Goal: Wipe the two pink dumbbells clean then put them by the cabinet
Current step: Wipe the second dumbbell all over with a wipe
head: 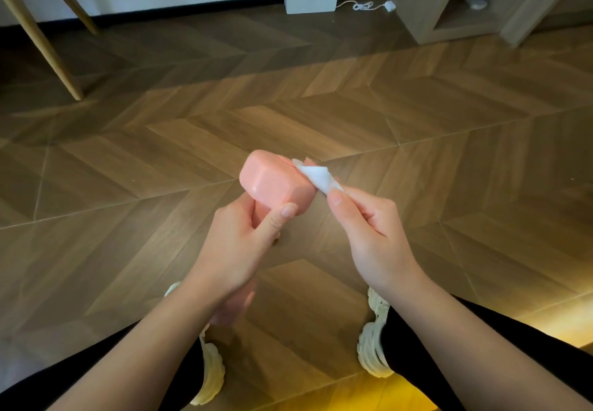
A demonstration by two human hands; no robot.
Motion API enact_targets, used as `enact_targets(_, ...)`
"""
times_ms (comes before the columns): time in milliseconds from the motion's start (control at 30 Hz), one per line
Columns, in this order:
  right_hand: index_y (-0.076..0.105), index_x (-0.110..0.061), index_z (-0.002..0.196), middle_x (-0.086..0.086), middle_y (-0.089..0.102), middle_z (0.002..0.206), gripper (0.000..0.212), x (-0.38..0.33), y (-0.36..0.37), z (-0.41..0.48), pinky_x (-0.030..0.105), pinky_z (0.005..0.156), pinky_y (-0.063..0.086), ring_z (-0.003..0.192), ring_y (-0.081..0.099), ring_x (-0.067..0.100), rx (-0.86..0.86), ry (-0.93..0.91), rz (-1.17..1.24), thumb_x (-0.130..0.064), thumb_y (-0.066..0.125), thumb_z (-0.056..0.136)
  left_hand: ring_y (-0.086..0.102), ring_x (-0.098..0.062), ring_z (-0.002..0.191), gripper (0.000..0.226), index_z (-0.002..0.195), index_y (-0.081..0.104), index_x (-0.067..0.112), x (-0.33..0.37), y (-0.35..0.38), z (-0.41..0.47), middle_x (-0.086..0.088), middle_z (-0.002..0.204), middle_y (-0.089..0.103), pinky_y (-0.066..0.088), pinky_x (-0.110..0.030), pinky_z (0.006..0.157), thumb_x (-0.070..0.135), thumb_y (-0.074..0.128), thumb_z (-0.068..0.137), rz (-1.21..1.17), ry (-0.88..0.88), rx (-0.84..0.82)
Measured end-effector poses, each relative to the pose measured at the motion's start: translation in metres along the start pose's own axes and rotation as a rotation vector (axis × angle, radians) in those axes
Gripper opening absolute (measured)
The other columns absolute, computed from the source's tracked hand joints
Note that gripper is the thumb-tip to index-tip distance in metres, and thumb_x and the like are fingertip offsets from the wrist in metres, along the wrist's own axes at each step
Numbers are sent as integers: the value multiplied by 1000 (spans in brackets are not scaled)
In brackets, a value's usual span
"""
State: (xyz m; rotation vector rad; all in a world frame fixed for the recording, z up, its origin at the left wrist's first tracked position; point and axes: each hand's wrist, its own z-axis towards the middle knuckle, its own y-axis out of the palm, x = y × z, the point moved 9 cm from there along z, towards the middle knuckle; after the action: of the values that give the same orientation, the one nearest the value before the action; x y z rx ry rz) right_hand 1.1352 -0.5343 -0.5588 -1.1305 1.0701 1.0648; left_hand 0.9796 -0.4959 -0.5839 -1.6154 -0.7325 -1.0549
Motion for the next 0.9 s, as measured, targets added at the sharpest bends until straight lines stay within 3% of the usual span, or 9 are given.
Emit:
enact_targets(67, 72, -27, 118, 0, 76, 108, 33, 4, 1, 5, 44, 101, 49, 109, 67, 18, -12, 42, 68, -19, 42, 105, 52, 7, 54, 45, 70, 48, 32, 8, -1, -1, 31, 58, 58, 36, -8, 50, 77, 49, 73, 46, 75, -10)
enact_targets(167, 70, -25, 119, -6, 74, 114, 32, 7, -2, 9, 29, 95, 48, 114, 64, 10, -10, 60, 117, -21, 42, 105, 55, 1, 63, 65, 82, 58, 32, 15, 4, -3, 29, 69, 61, 37, -15, 54, 93, 42, 68, 104, 142, -70)
enact_targets(267, 62, -12, 133, -4, 64, 136, 37, 6, -1, 1, 32, 111, 40, 134, 52, 14, -74, 15, 125, -20, 38, 106, 58, -5, 66, 72, 86, 62, 30, 13, -1, -1, 21, 71, 65, 45, -23, 58, 96, 40, 65, 110, 132, -56)
enact_targets(400, 73, -18, 115, 4, 74, 113, 34, 15, -5, 8, 36, 96, 46, 110, 63, 12, -13, 101, 127, -25, 43, 103, 53, 7, 63, 44, 79, 48, 41, 20, 7, -5, 36, 71, 57, 37, -12, 54, 84, 48, 70, 247, 191, -116)
enact_targets(467, 67, -16, 127, 0, 68, 129, 35, 9, 0, 6, 31, 108, 42, 128, 57, 14, -67, 49, 124, -20, 40, 105, 51, 7, 61, 40, 78, 46, 41, 17, 8, -5, 36, 68, 56, 36, -12, 54, 80, 49, 70, 235, 170, -128)
enact_targets(633, 66, -11, 129, -3, 70, 123, 38, 5, 0, 5, 31, 102, 42, 120, 58, 7, -83, 61, 99, -19, 39, 104, 56, -9, 64, 59, 88, 49, 32, 14, 15, -4, 10, 68, 60, 36, -24, 54, 87, 43, 66, 363, 189, -174)
enact_targets(733, 64, -8, 129, -1, 67, 129, 38, 0, 3, 0, 45, 116, 34, 128, 55, 10, -125, 27, 44, -15, 38, 104, 57, -15, 68, 63, 94, 49, 31, 9, 16, -2, 7, 74, 63, 43, -32, 58, 87, 42, 66, 372, 164, -166)
enact_targets(833, 72, -4, 112, 3, 71, 90, 38, 6, -3, 2, 37, 102, 36, 93, 61, 5, -93, 69, 19, -20, 39, 103, 59, -19, 70, 68, 93, 51, 27, 8, 21, -4, 4, 75, 63, 49, -39, 63, 89, 41, 66, 417, 172, -192)
enact_targets(900, 72, -15, 112, -10, 73, 98, 35, 1, -2, 2, 32, 104, 35, 100, 62, 0, -102, 38, -13, -17, 39, 104, 60, -17, 69, 71, 96, 53, 24, 9, 24, -3, 5, 75, 63, 50, -40, 63, 88, 41, 67, 396, 169, -189)
